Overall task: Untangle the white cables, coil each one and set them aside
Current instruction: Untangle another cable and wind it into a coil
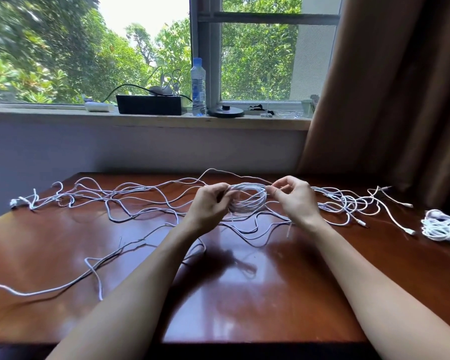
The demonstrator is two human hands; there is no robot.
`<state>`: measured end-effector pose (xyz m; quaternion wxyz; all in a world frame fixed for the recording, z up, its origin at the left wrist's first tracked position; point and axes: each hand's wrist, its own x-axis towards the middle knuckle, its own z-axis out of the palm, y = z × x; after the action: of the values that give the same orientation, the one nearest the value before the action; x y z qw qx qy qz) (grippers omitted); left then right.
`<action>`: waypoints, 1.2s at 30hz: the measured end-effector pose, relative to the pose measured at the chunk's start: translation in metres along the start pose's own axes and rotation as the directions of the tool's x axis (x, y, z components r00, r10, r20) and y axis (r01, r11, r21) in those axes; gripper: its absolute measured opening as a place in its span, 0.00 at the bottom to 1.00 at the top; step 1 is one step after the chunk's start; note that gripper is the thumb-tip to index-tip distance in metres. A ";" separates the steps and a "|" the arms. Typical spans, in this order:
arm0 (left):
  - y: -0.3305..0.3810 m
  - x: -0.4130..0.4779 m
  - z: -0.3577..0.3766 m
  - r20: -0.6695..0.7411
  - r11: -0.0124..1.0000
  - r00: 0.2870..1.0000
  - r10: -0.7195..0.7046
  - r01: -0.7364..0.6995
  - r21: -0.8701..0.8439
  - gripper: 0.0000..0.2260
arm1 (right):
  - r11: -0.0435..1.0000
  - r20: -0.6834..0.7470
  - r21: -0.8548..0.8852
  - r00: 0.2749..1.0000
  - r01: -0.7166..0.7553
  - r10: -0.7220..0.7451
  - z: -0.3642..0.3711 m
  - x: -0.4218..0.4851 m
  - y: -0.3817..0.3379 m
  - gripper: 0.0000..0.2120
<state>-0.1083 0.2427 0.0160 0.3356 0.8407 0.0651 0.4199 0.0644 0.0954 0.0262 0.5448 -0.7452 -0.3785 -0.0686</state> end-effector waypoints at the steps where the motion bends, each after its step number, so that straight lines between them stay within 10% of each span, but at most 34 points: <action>1: 0.000 0.000 0.000 -0.006 0.999 1.000 -0.019 0.019 -0.034 0.12 | 0.999 0.025 -0.037 1.000 0.004 -0.003 0.000 -0.001 0.001 0.07; 16: -0.009 0.005 -0.006 -0.262 0.982 0.949 -0.178 0.187 0.010 0.17 | 0.951 0.502 0.019 0.820 0.307 -0.275 0.021 -0.027 -0.022 0.05; 29: -0.018 0.003 -0.009 -0.183 0.960 0.977 -0.108 0.150 0.237 0.20 | 0.569 0.285 -0.259 0.625 0.780 -0.727 0.026 -0.026 -0.025 0.10; 36: -0.013 0.001 -0.001 -0.035 0.977 0.999 -0.033 0.040 0.208 0.16 | 0.702 0.154 -0.334 0.771 0.629 -0.618 0.022 -0.034 -0.034 0.11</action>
<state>-0.1065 0.2538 0.0090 0.2520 0.8632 0.1296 0.4179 0.0119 0.1013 0.0256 0.3346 -0.6621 -0.5963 -0.3068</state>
